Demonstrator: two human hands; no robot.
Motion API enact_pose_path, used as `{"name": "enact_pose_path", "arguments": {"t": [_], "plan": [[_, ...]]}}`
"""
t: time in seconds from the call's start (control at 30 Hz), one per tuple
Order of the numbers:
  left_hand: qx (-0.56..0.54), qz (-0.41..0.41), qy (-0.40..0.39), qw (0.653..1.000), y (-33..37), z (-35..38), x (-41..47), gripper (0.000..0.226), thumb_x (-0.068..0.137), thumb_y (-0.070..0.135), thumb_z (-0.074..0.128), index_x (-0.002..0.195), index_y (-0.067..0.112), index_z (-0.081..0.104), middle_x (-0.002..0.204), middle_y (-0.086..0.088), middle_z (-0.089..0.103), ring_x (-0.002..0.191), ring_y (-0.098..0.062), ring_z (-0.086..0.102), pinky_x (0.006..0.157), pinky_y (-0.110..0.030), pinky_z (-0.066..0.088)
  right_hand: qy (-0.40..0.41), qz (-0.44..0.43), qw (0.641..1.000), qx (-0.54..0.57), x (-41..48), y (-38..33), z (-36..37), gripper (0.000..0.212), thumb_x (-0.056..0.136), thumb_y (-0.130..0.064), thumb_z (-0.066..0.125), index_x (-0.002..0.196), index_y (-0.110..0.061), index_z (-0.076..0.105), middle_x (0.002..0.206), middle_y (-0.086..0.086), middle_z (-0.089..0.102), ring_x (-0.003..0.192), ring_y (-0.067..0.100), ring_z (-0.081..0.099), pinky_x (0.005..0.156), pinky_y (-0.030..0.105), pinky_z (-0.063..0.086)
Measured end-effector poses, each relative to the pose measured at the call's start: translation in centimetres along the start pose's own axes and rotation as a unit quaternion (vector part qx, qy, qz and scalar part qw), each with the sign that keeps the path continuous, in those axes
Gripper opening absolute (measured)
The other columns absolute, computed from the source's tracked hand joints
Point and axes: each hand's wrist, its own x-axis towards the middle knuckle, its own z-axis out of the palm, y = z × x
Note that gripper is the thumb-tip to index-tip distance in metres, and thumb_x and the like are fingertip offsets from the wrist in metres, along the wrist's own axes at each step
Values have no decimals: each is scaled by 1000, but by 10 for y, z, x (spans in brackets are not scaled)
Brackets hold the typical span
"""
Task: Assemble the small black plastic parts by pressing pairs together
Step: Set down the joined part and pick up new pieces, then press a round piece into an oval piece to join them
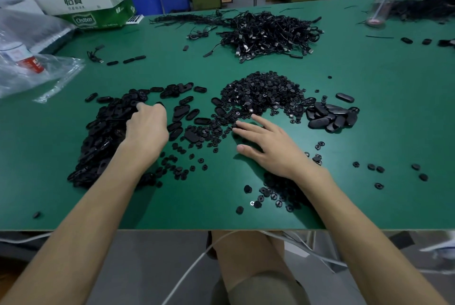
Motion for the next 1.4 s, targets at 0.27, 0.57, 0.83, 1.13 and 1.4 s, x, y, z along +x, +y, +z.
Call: {"name": "enact_pose_path", "arguments": {"t": [0.27,0.57,0.83,1.13,1.4], "plan": [[-284,57,21,957,24,11,5,27,97,4,68,124,9,69,115,-5,70,97,-12,66,90,-20,51,127,4,991,38,-2,-7,-6,15,98,-19,69,112,-15,75,119,-2,69,119,21,52,103,40,45],[-728,13,-109,677,96,40,-12,21,94,-2,70,115,-1,71,103,-20,72,94,-28,74,82,-29,62,198,46,977,66,-3,-8,-9,9,96,-10,70,103,-10,76,98,4,68,98,26,52,86,34,42],[-729,32,-79,679,110,61,-12,28,96,-1,69,123,3,73,103,-10,76,89,-16,74,83,-29,62,249,133,938,201,-8,-1,-19,15,100,-17,66,105,-22,79,101,-4,72,96,11,64,87,26,49],[-704,95,-32,703,108,67,-22,26,100,4,64,124,10,73,105,-8,70,82,-24,78,59,-31,62,260,109,881,381,-11,-6,-20,8,92,-10,75,97,-15,76,83,-5,78,83,9,74,76,20,56],[-668,94,-20,738,108,70,-21,31,97,6,68,123,21,75,95,-3,75,70,-10,65,50,-24,46,257,120,822,494,-13,-2,-22,5,90,-14,79,91,-19,77,81,-8,76,74,3,65,67,14,49]]}}
